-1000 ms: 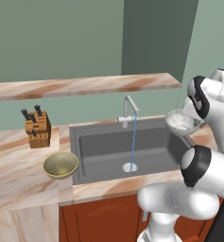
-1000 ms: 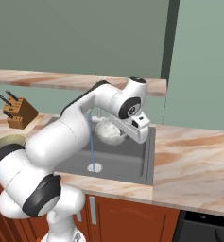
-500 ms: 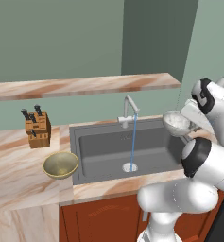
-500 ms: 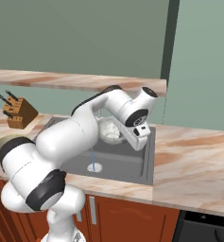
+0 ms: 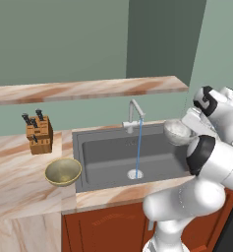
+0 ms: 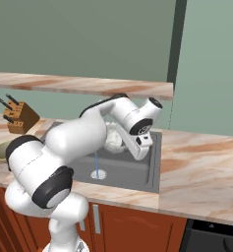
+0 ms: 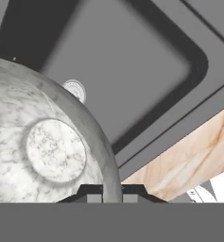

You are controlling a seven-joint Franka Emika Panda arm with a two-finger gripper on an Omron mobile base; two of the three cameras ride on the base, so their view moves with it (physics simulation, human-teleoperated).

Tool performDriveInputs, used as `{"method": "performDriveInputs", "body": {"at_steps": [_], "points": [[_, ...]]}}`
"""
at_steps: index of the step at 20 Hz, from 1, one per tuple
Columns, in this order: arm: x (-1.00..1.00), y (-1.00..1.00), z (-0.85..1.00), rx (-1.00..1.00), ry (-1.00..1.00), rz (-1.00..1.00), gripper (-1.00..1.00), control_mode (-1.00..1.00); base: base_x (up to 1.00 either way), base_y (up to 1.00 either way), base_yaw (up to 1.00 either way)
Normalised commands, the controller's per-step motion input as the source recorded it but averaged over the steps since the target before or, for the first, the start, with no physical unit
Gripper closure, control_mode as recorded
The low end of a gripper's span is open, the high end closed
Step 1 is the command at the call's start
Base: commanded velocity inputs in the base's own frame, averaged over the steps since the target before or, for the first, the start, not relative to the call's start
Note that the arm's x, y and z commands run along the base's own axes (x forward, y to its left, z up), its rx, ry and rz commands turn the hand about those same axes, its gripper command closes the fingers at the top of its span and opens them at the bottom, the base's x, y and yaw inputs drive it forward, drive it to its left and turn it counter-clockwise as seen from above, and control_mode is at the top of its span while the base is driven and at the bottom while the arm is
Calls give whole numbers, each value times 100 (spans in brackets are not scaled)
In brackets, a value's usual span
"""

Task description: Rinse each bowl for a few seconds and place them down in the sink or on the counter.

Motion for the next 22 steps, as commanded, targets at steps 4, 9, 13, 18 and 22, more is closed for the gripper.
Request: {"method": "performDriveInputs", "body": {"at_steps": [4, 9, 13, 18, 22], "points": [[12, 14, -20, 0, 4, 0, 100, -100, 0, 0, 0], [11, 18, -14, 0, -2, -1, 100, -100, 0, 0, 0], [8, 22, -13, -1, -7, 0, 100, -100, 0, 0, 0], [13, 22, -16, -1, -5, 0, 100, -100, 0, 0, 0], [15, 19, -13, -3, -4, 0, 100, -100, 0, 0, 0]]}}
